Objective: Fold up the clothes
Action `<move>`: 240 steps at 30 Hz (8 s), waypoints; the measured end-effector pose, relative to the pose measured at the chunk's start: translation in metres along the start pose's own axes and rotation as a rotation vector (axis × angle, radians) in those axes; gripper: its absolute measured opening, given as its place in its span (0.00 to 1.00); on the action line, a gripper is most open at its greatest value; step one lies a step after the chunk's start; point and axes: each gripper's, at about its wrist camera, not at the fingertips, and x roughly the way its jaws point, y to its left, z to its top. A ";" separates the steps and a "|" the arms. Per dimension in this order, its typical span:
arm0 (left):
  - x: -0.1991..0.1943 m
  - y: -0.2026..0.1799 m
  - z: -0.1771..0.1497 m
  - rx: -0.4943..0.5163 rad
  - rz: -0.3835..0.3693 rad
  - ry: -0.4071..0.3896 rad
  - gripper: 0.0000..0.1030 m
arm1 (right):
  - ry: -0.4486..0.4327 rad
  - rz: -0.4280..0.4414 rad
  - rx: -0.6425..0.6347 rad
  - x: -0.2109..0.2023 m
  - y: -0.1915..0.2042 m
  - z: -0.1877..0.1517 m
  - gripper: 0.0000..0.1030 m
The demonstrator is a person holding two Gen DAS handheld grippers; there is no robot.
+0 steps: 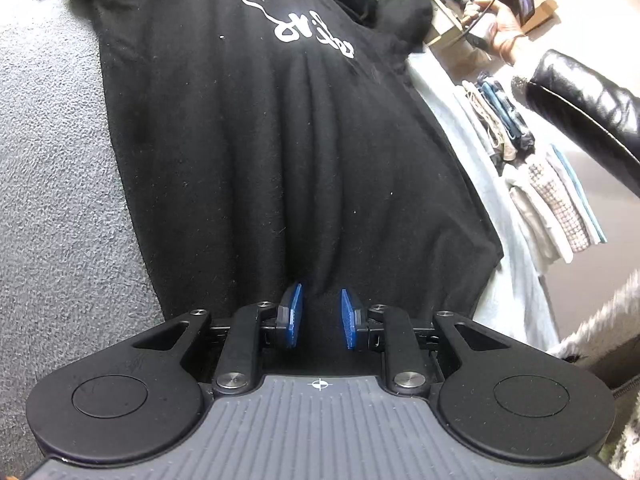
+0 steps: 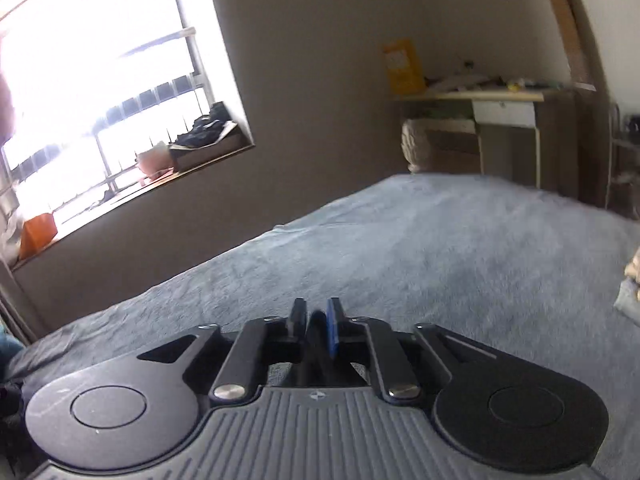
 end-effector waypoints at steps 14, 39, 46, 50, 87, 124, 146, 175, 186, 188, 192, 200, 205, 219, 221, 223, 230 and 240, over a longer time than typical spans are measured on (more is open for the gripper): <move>0.005 0.022 0.010 -0.048 -0.094 0.050 0.21 | 0.550 0.162 0.552 -0.013 -0.130 -0.114 0.55; 0.001 0.027 0.005 -0.066 -0.092 0.034 0.21 | 0.457 0.126 0.338 0.002 -0.113 -0.097 0.22; 0.001 0.022 0.007 -0.039 -0.084 0.038 0.21 | 0.518 0.141 0.326 -0.094 -0.163 -0.087 0.44; 0.000 0.015 0.006 -0.018 -0.055 0.028 0.21 | 0.566 0.141 0.338 -0.162 -0.192 -0.111 0.44; -0.052 -0.023 -0.063 -0.013 0.185 0.008 0.26 | 0.470 0.040 0.526 -0.327 -0.237 -0.236 0.32; -0.039 -0.070 -0.093 0.338 0.152 0.060 0.26 | 0.327 0.049 0.821 -0.333 -0.227 -0.287 0.06; -0.025 -0.079 -0.098 0.426 0.146 0.031 0.16 | 0.286 0.062 0.919 -0.334 -0.232 -0.297 0.06; -0.029 -0.074 -0.104 0.391 0.051 -0.019 0.00 | 0.296 0.169 0.746 -0.338 -0.208 -0.280 0.00; -0.044 -0.051 -0.080 0.208 -0.050 -0.079 0.00 | 0.292 0.228 0.809 -0.321 -0.195 -0.258 0.00; -0.043 -0.049 -0.082 0.210 -0.057 -0.057 0.00 | 0.305 0.228 0.829 -0.309 -0.192 -0.255 0.00; -0.036 -0.054 -0.086 0.233 -0.047 -0.018 0.00 | 0.335 0.221 0.849 -0.280 -0.183 -0.256 0.00; -0.037 -0.045 -0.088 0.186 0.017 -0.010 0.10 | 0.423 0.159 0.959 -0.253 -0.187 -0.276 0.04; -0.037 -0.037 -0.079 0.152 0.032 -0.019 0.12 | 0.363 0.190 0.892 -0.289 -0.193 -0.263 0.17; -0.044 -0.035 -0.086 0.116 0.086 -0.028 0.14 | 0.434 0.095 0.642 -0.332 -0.216 -0.264 0.21; -0.046 -0.034 -0.089 0.107 0.093 -0.029 0.14 | 0.455 0.089 0.576 -0.326 -0.207 -0.266 0.21; -0.047 -0.033 -0.090 0.100 0.098 -0.028 0.14 | 0.452 0.079 0.534 -0.322 -0.202 -0.268 0.20; -0.046 -0.027 -0.088 0.091 0.101 -0.019 0.14 | 0.374 0.076 0.498 -0.335 -0.205 -0.260 0.00; -0.043 -0.024 -0.085 0.091 0.100 -0.013 0.14 | 0.442 -0.086 0.283 -0.326 -0.190 -0.249 0.00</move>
